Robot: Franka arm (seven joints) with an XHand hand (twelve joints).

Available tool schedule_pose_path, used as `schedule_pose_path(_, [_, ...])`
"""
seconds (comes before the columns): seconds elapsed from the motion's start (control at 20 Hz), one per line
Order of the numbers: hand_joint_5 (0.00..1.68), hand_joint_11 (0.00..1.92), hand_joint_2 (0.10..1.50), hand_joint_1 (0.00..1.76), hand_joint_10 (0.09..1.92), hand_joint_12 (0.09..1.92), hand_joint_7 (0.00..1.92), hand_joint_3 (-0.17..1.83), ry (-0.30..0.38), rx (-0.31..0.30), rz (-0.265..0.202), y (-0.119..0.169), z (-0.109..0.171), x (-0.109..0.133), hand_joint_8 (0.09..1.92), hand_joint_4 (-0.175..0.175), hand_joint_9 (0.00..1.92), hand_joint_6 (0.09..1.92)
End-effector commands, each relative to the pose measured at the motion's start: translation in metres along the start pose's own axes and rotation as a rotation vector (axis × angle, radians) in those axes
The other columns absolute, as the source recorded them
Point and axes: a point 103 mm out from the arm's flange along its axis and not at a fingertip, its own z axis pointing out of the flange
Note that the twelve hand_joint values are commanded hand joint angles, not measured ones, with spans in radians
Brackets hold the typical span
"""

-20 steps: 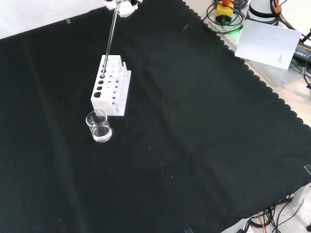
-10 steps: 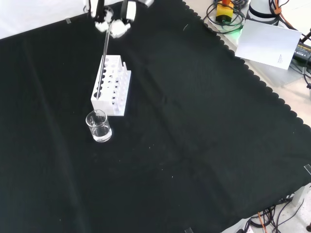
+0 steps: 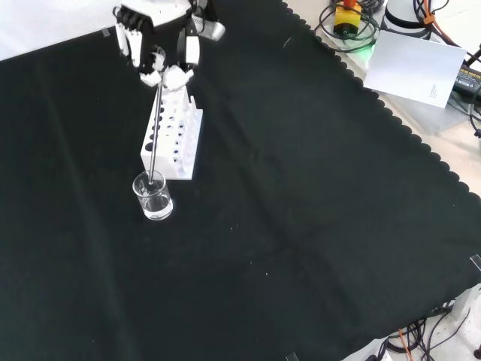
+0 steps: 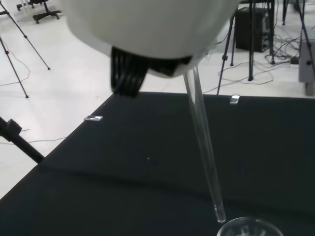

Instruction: Stir in the beaker to the left of the white test tube rack with the glass rod.

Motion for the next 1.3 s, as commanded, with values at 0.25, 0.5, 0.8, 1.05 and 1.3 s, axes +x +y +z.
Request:
schedule_pose_path(0.25, [1.37, 1.54, 0.43, 1.22, 0.63, 1.06, 1.64, 1.02, 0.041, 0.021, 0.001, 0.005, 0.021, -0.018, 0.96, -0.175, 1.91, 0.67])
schedule_pose_path(0.5, [1.38, 1.54, 0.43, 1.23, 0.63, 1.06, 1.64, 1.02, 0.041, 0.037, 0.012, 0.005, 0.029, -0.026, 0.96, -0.175, 1.91, 0.67])
schedule_pose_path(0.8, [1.38, 1.54, 0.42, 1.23, 0.63, 1.06, 1.64, 1.02, 0.042, 0.072, 0.019, 0.010, 0.053, -0.037, 0.96, -0.175, 1.91, 0.67])
schedule_pose_path(1.05, [1.38, 1.54, 0.42, 1.23, 0.63, 1.06, 1.64, 1.02, 0.054, 0.096, 0.033, 0.014, 0.069, -0.050, 0.96, -0.175, 1.91, 0.67])
schedule_pose_path(1.3, [1.38, 1.54, 0.42, 1.23, 0.63, 1.06, 1.64, 1.02, 0.058, 0.107, 0.050, 0.012, 0.074, -0.063, 0.96, -0.175, 1.91, 0.67])
